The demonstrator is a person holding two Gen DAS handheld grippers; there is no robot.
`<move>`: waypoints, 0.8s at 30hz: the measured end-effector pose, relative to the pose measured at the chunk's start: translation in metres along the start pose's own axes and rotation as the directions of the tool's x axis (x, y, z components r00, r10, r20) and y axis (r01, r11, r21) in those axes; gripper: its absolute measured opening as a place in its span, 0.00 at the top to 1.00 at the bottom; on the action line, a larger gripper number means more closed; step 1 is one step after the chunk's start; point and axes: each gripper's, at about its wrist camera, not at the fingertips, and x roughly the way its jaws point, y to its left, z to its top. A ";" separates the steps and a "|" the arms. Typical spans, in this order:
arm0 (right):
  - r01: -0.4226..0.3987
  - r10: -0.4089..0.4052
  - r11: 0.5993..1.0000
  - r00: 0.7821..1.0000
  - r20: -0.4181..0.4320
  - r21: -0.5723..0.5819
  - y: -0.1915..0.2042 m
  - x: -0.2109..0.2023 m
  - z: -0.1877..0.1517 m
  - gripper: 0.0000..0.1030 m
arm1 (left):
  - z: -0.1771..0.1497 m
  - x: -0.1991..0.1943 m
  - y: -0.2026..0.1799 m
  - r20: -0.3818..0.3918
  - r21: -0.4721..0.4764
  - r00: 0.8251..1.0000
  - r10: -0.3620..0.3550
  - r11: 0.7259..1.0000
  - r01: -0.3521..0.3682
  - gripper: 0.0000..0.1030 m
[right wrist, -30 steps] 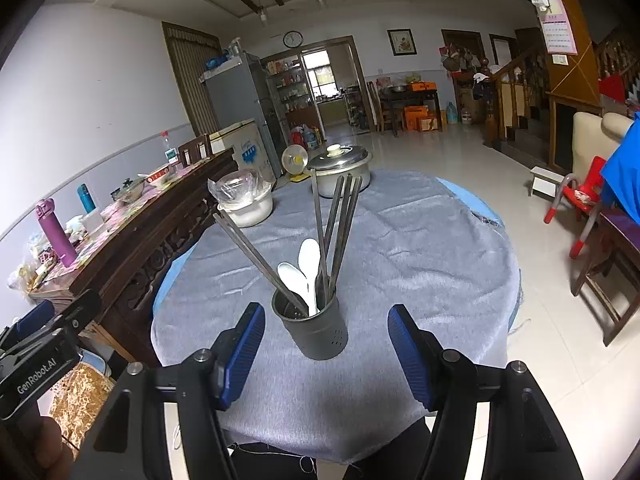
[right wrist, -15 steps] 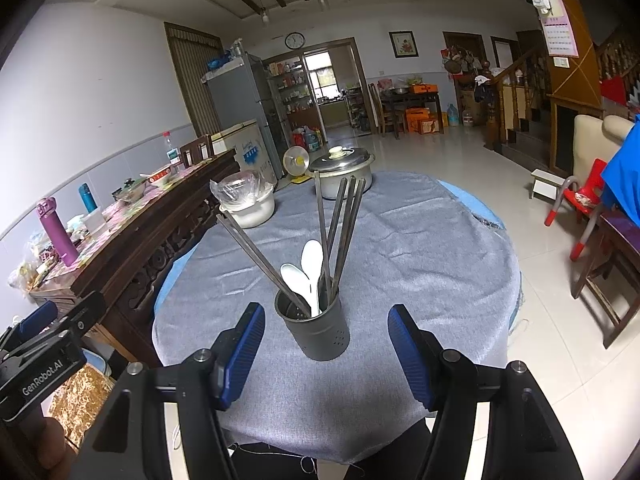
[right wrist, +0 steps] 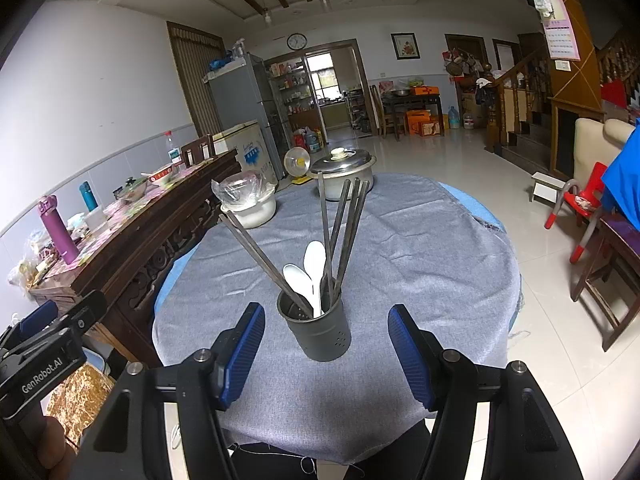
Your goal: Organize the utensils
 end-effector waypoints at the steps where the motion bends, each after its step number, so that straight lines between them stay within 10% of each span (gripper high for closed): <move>1: 0.000 0.000 1.000 1.000 0.000 0.000 0.000 0.000 0.000 0.34 | 0.000 0.000 0.000 0.000 0.000 1.000 0.001 1.000 -0.001 0.09; 24: -0.003 0.003 1.000 1.000 0.006 -0.012 0.005 -0.001 0.002 0.34 | 0.003 -0.002 0.006 0.003 -0.012 1.000 0.000 1.000 0.000 0.09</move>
